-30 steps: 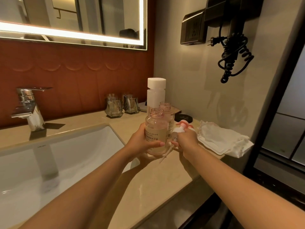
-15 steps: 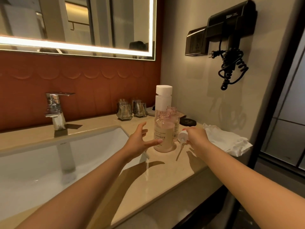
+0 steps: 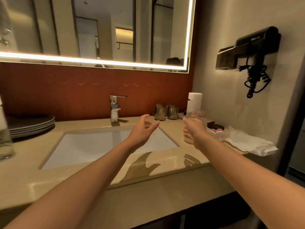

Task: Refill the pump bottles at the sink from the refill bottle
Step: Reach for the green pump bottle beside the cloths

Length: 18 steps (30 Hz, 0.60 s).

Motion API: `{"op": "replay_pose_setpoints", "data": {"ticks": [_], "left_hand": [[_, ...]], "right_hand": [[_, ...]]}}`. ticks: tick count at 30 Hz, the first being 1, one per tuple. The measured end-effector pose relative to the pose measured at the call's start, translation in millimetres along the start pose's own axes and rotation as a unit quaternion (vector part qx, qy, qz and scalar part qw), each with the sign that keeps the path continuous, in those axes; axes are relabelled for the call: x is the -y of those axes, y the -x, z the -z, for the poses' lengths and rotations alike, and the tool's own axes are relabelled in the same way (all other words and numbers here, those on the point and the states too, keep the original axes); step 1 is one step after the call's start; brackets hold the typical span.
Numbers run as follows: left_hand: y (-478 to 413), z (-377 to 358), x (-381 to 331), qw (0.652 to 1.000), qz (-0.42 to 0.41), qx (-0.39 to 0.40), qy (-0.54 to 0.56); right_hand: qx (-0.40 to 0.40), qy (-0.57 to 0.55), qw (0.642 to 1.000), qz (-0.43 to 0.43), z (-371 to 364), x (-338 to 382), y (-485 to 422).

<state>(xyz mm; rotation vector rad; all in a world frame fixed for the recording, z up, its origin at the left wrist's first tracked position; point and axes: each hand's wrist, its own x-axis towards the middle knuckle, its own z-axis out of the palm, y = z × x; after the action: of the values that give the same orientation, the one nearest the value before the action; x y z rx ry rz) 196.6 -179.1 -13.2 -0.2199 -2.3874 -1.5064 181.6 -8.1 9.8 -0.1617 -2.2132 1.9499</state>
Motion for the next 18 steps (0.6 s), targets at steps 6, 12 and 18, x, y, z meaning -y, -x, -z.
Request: {"op": "replay_pose_setpoints", "data": {"ticks": [6,12,18], "left_hand": [[61.9,64.8,-4.5,0.994,0.025,-0.104,-0.038],[122.5,122.4,7.8,0.973,0.080,-0.203,-0.073],[174.5,179.1,24.8,0.934,0.119,-0.316,-0.114]], "right_hand": [[0.129,-0.007,0.991,0.024,-59.4,18.3,58.0],[0.264,-0.004,0.964,0.038,-110.6,27.8,102.8],[0.375,-0.006,0.926,0.038,-168.2,29.3,129.4]]}}
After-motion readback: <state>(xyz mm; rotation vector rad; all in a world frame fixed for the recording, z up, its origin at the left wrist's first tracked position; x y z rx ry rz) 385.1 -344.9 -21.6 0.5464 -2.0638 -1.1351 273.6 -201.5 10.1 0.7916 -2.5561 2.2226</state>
